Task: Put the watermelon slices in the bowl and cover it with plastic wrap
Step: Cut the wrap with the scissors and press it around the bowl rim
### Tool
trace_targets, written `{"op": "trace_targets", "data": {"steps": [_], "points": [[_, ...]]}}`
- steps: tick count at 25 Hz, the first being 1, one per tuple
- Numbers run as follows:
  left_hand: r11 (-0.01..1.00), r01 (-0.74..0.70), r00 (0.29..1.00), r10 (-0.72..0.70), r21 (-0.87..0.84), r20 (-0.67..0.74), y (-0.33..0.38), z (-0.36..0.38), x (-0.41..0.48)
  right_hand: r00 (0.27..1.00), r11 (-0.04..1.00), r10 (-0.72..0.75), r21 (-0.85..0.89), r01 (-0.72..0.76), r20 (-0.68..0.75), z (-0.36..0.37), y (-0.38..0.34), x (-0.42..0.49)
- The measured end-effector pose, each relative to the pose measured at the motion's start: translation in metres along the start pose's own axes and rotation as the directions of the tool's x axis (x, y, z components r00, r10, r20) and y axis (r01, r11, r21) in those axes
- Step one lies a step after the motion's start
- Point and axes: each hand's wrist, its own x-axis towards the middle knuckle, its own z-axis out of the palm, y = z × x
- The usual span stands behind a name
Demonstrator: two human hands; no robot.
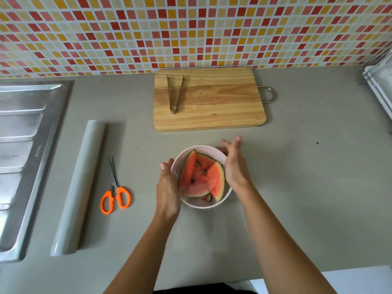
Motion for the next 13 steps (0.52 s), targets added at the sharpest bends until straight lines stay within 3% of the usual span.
{"op": "trace_targets", "data": {"steps": [2, 4, 7, 9, 13], "points": [[1.0, -0.019, 1.0, 0.019, 0.019, 0.008, 0.003, -0.016, 0.008, 0.976, 0.983, -0.013, 0.174, 0.052, -0.219, -0.014, 0.006, -0.007], [0.997, -0.08, 0.997, 0.079, -0.016, -0.012, 0.01, -0.029, 0.022, 0.948, 0.948, -0.097, 0.262, 0.181, -0.302, -0.018, 0.015, -0.025], [0.98, -0.199, 0.953, 0.191, 0.014, 0.234, 0.025, -0.027, 0.04, 0.966, 0.906, -0.226, 0.336, 0.257, -0.129, -0.002, 0.031, -0.046], [0.988, -0.154, 0.924, 0.148, -0.011, 0.354, 0.024, -0.016, 0.042, 0.978, 0.909, -0.195, 0.362, 0.206, -0.067, 0.009, 0.033, -0.048], [0.998, -0.022, 0.944, 0.043, -0.066, 0.328, 0.014, -0.003, 0.041, 0.988, 0.904, -0.09, 0.406, 0.135, -0.129, 0.02, 0.034, -0.041]]}}
